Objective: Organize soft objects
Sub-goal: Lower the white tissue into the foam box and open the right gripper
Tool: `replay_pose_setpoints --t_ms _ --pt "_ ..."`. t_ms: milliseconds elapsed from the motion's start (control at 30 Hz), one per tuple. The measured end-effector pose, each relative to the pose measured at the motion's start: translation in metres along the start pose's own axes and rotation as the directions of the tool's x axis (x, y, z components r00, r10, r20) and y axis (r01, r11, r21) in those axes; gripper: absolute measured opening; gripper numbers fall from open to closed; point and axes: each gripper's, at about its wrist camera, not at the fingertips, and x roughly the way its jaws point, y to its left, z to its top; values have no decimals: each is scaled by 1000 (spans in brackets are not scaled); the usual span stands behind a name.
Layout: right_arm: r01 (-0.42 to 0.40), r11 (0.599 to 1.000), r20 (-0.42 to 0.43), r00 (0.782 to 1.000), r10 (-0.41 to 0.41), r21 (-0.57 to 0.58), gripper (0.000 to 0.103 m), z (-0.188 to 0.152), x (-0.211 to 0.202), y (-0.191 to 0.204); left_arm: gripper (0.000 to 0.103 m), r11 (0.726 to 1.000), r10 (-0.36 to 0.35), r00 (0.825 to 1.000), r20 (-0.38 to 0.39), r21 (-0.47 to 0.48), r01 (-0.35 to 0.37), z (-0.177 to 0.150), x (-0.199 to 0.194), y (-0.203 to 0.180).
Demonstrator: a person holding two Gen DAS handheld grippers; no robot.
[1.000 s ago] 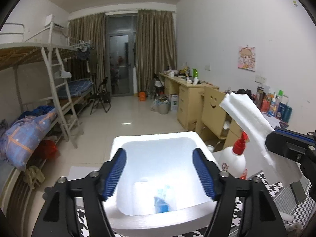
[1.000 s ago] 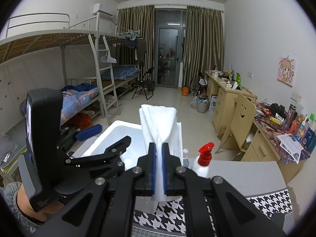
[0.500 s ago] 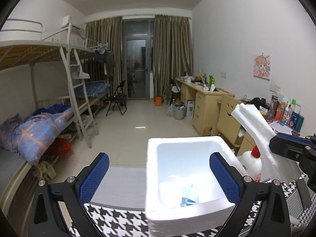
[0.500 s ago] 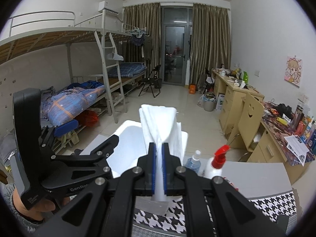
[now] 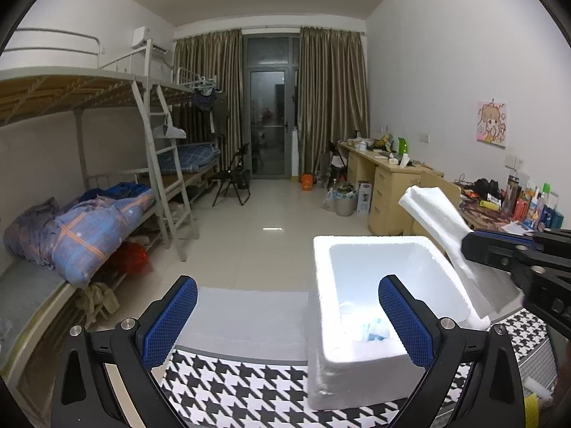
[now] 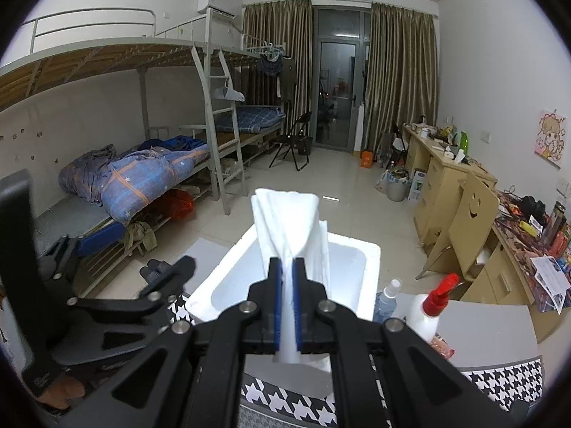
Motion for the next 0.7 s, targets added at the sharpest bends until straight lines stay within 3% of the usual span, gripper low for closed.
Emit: replay_pose_setpoints --t_ms 467,600,667,700 --pt "-4 1000 -95 995 5 9 9 -7 39 -7 102 1000 -9 1000 -3 2 9 -1 -3 2" --pt "-5 1000 -125 992 8 24 24 -10 49 -10 102 1000 -7 1000 1 0 7 0 -3 2" --pt "-1 1000 -135 991 5 29 37 -11 52 -10 102 1000 -7 1000 0 0 7 -1 -3 2" --pt "-3 999 -150 989 8 32 49 -12 55 -11 102 1000 -6 1000 0 -1 6 -1 -3 2"
